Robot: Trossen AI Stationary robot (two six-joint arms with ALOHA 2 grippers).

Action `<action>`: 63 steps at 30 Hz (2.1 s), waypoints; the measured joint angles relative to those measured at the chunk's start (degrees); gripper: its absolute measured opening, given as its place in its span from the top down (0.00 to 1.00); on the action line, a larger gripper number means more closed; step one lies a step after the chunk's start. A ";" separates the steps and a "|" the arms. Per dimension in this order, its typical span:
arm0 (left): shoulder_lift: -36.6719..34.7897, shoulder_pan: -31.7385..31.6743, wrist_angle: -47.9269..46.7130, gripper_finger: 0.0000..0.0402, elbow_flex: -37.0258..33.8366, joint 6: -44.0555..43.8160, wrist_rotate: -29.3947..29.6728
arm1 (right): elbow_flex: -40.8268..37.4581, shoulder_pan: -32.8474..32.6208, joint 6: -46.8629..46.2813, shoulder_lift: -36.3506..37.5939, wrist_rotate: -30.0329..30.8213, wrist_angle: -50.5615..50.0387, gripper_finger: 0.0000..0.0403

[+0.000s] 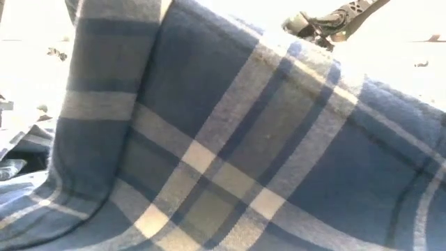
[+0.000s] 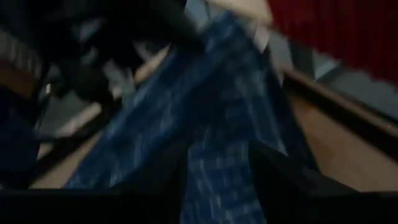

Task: Fold laundry
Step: Fold the blue pants

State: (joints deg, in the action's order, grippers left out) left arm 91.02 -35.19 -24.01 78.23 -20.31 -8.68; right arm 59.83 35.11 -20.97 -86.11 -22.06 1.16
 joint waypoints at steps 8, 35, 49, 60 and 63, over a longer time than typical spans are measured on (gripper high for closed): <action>0.04 5.96 1.57 0.99 -0.01 2.32 1.65 | 0.00 0.90 14.11 0.00 -0.99 6.98 0.46; 1.70 20.11 2.11 0.98 -0.10 46.00 15.77 | 0.00 -10.85 50.32 0.02 8.77 -0.37 0.71; -1.30 20.95 -11.64 0.74 0.01 15.45 16.06 | -0.02 -11.04 46.91 0.31 16.24 -5.08 0.98; -12.86 30.31 -28.87 0.39 -14.01 -14.90 15.85 | -0.02 -8.73 45.73 5.13 16.69 -6.39 0.98; -19.13 35.35 -24.49 0.36 -21.91 -26.91 16.02 | -0.02 -7.77 44.07 7.20 16.48 -7.66 0.98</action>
State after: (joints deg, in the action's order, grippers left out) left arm 71.89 0.16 -48.50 56.31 -47.21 7.34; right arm 59.81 27.34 23.11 -78.90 -5.58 -6.50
